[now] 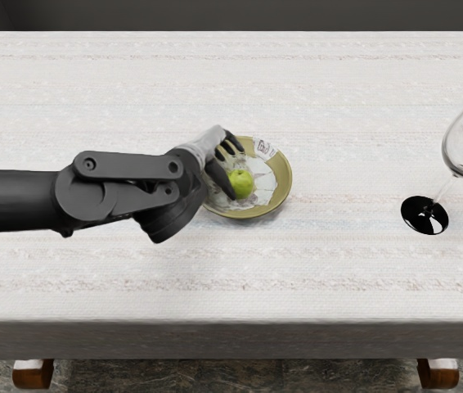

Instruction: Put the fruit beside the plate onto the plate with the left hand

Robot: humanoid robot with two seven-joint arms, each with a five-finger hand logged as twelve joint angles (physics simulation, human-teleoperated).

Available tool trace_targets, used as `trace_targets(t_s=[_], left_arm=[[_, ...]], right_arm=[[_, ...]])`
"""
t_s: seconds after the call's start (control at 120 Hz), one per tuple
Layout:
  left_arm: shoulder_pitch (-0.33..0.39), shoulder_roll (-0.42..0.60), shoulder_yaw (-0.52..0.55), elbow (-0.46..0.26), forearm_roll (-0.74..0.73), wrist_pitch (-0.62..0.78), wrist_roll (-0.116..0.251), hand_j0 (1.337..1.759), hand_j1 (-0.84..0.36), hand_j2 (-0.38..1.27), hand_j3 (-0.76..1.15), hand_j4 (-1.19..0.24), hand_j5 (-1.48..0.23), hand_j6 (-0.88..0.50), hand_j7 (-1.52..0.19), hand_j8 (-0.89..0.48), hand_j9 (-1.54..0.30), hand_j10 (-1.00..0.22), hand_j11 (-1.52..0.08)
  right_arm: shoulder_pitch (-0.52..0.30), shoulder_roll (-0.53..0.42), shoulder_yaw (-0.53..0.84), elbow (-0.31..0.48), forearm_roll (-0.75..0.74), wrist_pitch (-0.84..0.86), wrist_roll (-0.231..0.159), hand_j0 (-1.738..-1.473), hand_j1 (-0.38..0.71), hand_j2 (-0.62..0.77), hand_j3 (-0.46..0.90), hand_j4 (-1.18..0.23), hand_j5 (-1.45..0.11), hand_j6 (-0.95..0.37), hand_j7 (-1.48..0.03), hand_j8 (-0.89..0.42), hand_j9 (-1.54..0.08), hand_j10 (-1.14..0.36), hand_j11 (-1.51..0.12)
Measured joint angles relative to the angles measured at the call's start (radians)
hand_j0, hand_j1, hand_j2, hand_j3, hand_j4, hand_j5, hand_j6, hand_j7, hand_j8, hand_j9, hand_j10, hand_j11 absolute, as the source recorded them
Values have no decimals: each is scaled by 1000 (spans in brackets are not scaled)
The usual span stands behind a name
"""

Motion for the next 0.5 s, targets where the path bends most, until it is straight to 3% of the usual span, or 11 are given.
trace_targets(t_s=[0.2,0.25,0.358,0.442,0.5], left_arm=[[-66,91,-5,-34,-110,0,-2,1658,160,128,0,-173,-236,-142,-232,-158,-232,-177,-232],[-77,171,-7,-64,-141,-22,-2,1658,198,101,0,-139,-188,-115,-186,-127,-186,-142,-186],[-74,458,-37,-160,-172,-241,-3,1658,254,60,0,-87,-118,-73,-116,-80,-116,-89,-116],[-70,580,-51,-232,-181,-364,-3,1658,281,41,0,-62,-84,-53,-83,-58,-83,-63,-83],[-64,612,-60,-268,-183,-409,-3,1658,294,32,0,-50,-67,-43,-67,-47,-66,-51,-66]], right_arm=[[0,0,0,0,0,0,0,-1658,-349,0,0,0,0,0,0,0,0,0,0],[0,0,0,0,0,0,0,-1658,-349,0,0,0,0,0,0,0,0,0,0],[0,0,0,0,0,0,0,-1658,-349,0,0,0,0,0,0,0,0,0,0],[0,0,0,0,0,0,0,-1658,-349,0,0,0,0,0,0,0,0,0,0],[0,0,0,0,0,0,0,-1658,-349,0,0,0,0,0,0,0,0,0,0]])
